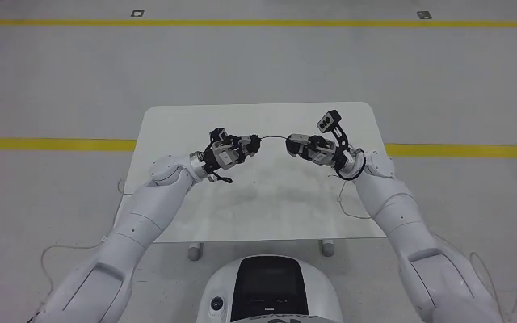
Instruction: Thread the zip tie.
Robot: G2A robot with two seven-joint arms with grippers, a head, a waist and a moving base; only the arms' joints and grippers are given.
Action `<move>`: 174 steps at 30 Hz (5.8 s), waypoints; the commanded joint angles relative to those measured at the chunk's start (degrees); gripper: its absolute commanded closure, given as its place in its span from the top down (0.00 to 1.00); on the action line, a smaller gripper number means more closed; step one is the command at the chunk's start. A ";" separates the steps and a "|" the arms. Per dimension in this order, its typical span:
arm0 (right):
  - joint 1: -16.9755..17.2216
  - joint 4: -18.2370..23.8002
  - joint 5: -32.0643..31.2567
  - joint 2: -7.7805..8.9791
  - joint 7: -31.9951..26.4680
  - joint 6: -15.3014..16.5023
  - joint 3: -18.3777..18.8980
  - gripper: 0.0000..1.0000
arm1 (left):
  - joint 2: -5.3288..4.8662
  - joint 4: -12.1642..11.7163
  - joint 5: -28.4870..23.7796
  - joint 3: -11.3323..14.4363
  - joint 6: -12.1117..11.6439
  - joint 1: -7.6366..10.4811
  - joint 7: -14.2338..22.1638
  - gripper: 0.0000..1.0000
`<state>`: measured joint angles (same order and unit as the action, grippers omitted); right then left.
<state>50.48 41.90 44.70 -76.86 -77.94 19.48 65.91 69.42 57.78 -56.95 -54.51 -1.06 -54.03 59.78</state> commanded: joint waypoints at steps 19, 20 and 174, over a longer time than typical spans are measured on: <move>-0.10 -0.75 -0.27 -0.34 -0.19 0.00 0.57 0.00 | 0.29 -0.22 0.73 0.09 0.34 -0.01 0.14 0.00; -0.07 -0.76 -0.29 -0.35 -0.21 0.00 0.63 0.00 | 0.31 -0.23 0.73 0.10 0.33 -0.02 0.13 0.00; 8.76 15.17 -15.87 5.18 6.60 -10.84 1.01 0.00 | 1.83 5.16 21.60 5.31 -10.68 -1.84 -6.78 0.07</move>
<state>59.29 57.11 28.80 -71.68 -71.36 8.65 66.99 71.25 62.96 -35.36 -49.22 -11.75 -55.88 52.97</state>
